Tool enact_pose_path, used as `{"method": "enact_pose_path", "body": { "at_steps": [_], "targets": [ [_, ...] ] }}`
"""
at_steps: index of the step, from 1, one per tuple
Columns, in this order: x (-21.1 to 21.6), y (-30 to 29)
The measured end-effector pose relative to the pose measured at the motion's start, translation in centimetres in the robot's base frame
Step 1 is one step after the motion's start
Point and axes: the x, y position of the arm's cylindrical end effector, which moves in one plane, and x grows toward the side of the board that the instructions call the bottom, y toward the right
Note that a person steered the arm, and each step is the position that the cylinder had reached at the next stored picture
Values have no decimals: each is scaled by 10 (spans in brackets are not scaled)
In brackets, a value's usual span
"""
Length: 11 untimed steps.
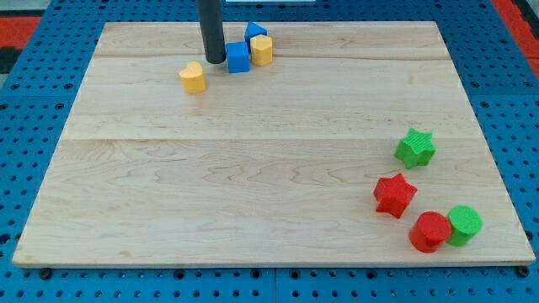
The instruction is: Push the yellow heart into a group of blocks
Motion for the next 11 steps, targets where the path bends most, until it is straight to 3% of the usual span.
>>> {"method": "enact_pose_path", "body": {
  "at_steps": [1,2,3,4,5,6,8,10,11],
  "targets": [
    [97,-17],
    [162,-80],
    [161,-186],
    [154,-186],
    [159,-124],
    [116,-110],
    [80,-35],
    [2,-34],
    [0,-31]
  ]
}}
